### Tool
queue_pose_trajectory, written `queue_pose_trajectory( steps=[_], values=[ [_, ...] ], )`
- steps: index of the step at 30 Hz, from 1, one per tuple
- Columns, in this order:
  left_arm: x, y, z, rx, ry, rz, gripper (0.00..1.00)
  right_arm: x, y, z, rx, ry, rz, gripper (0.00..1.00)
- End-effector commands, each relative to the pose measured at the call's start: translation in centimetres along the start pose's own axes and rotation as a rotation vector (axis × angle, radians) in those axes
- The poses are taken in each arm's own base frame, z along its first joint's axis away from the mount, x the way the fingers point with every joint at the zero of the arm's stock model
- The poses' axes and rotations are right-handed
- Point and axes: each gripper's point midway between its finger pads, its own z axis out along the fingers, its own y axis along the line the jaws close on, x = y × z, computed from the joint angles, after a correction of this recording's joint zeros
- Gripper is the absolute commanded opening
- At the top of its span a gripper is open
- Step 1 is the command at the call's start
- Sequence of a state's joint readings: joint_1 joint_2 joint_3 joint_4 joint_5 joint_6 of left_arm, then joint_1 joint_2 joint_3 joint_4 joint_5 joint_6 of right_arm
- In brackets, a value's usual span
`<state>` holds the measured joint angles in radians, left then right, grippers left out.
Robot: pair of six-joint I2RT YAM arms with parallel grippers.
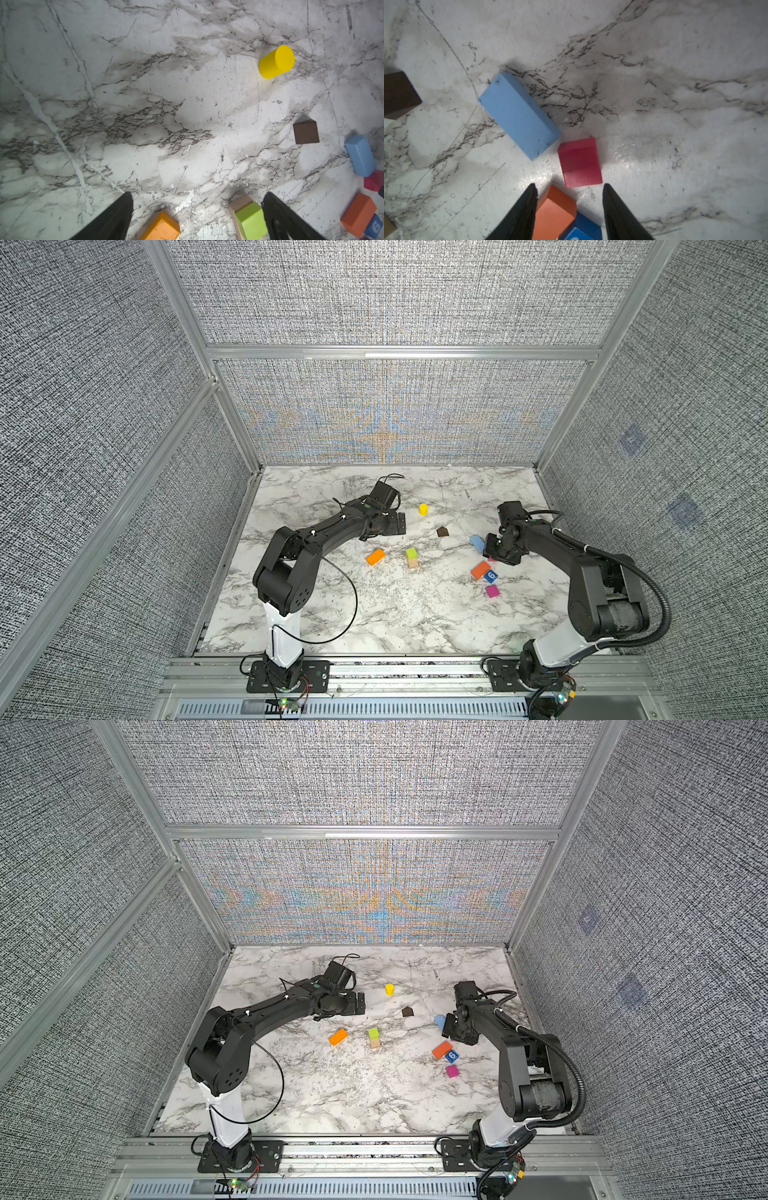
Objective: Build the wood block tower
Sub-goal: 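Raise the right gripper and move it toward the pink cube, then lower the right gripper around the pink cube and close on it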
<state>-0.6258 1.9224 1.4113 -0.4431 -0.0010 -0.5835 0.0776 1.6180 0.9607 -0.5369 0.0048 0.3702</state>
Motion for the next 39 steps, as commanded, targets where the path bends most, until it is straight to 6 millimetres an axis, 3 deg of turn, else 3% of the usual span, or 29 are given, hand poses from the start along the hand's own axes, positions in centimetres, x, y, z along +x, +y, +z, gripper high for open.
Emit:
queue_pose_trajectory(
  steps=[1,8,10,15,22,39],
  values=[
    [-0.7,-0.4,0.2,0.014,-0.018,0.005,0.99,-0.7,-0.5,0.1,0.038,-0.021,-0.016,0.53],
    [-0.7,-0.7,1.1,0.023,-0.007,0.011,0.99,-0.4,-0.9,1.1,0.066,0.010,-0.025,0.53],
    [-0.7,-0.7,1.1,0.023,-0.008,0.015,0.99,-1.8,-0.6,0.6,0.067,-0.015,-0.024,0.53],
    [-0.7,-0.5,1.3,0.016,-0.006,0.015,0.99,-1.8,-0.5,0.9,0.065,0.000,-0.027,0.46],
    [-0.6,-0.4,1.3,0.014,-0.005,0.013,0.99,-1.3,-0.3,1.5,0.055,0.036,-0.034,0.42],
    [-0.6,-0.4,1.0,0.017,-0.006,0.010,0.99,0.4,0.0,1.4,0.016,0.068,-0.023,0.46]
  ],
)
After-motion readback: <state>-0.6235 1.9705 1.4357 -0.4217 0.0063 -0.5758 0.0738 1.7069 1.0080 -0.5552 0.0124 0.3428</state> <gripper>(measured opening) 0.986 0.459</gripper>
